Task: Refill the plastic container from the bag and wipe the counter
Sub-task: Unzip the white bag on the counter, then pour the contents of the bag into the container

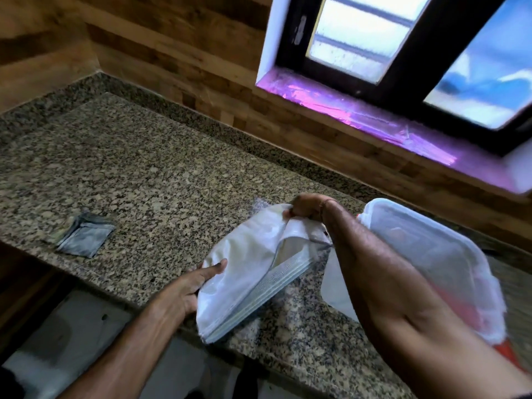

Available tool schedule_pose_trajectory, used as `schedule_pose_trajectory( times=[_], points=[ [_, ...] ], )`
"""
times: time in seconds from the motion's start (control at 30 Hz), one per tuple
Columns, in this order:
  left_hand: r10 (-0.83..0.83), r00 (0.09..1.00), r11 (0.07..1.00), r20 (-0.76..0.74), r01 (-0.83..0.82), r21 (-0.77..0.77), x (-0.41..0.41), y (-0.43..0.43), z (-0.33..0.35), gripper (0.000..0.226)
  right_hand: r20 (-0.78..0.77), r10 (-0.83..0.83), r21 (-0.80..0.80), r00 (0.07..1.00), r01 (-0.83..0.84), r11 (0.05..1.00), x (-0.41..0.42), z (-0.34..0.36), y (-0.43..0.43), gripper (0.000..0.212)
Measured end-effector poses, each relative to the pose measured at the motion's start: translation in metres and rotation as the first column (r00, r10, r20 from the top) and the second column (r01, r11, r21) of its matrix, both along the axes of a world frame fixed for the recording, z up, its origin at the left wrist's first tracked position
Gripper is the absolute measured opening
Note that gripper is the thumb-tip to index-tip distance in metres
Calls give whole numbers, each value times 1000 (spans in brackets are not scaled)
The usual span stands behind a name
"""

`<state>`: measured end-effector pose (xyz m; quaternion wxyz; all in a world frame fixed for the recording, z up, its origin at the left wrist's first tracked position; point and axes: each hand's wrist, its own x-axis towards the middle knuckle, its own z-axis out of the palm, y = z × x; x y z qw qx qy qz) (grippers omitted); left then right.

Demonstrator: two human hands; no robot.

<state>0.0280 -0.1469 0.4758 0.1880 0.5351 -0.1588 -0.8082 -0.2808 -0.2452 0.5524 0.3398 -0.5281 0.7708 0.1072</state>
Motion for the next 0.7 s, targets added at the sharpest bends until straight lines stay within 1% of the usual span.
schedule_pose_trajectory(
  times=[0.03,0.07,0.1,0.13,0.2,0.3,0.4,0.43,0.47,0.53,0.57,0.6,0.67,0.7],
  points=[
    [19,1000,999,-8,-20,-43,-3,-6,13,68,20,-36,-39,999,37,999,-5,14,-1,45],
    [43,999,994,-9,-43,-98,-7,-13,27,52,47,-58,-105,997,63,992,-11,27,-1,40],
    [59,998,987,-6,-60,-146,-10,-20,42,44,76,-87,-154,993,98,983,-14,46,1,34],
    [53,998,976,-19,-55,-213,-15,-30,56,49,123,-100,-214,987,125,969,-21,65,5,29],
    [35,998,947,-43,-47,-318,-29,-48,88,69,236,-131,-304,963,201,931,-37,100,9,19],
    [58,994,885,-90,-93,-457,-62,-66,137,62,408,-186,-402,894,359,842,-74,150,27,13],
    [22,996,775,-88,-72,-628,-109,-70,177,63,448,-199,-522,871,436,733,-114,187,56,28],
    [12,995,742,-96,-73,-666,-124,-67,189,71,462,-204,-545,863,458,703,-125,199,69,28],
    [-1,994,715,-106,-73,-696,-141,-65,197,83,482,-203,-568,852,480,669,-142,207,83,26],
    [-23,997,667,-69,-36,-744,-181,-61,206,107,531,-197,-596,824,529,605,-173,220,112,18],
    [-21,998,646,-64,-36,-763,-199,-60,208,113,561,-193,-599,805,556,576,-185,223,124,17],
    [-23,998,638,-63,-34,-769,-217,-57,210,110,583,-192,-606,790,580,545,-196,223,135,17],
    [-47,999,611,-20,12,-792,-249,-33,219,89,637,-197,-601,745,640,479,-217,213,155,18],
    [-62,998,583,11,45,-811,-265,-23,219,81,662,-190,-600,725,665,445,-225,204,165,18]
  ],
)
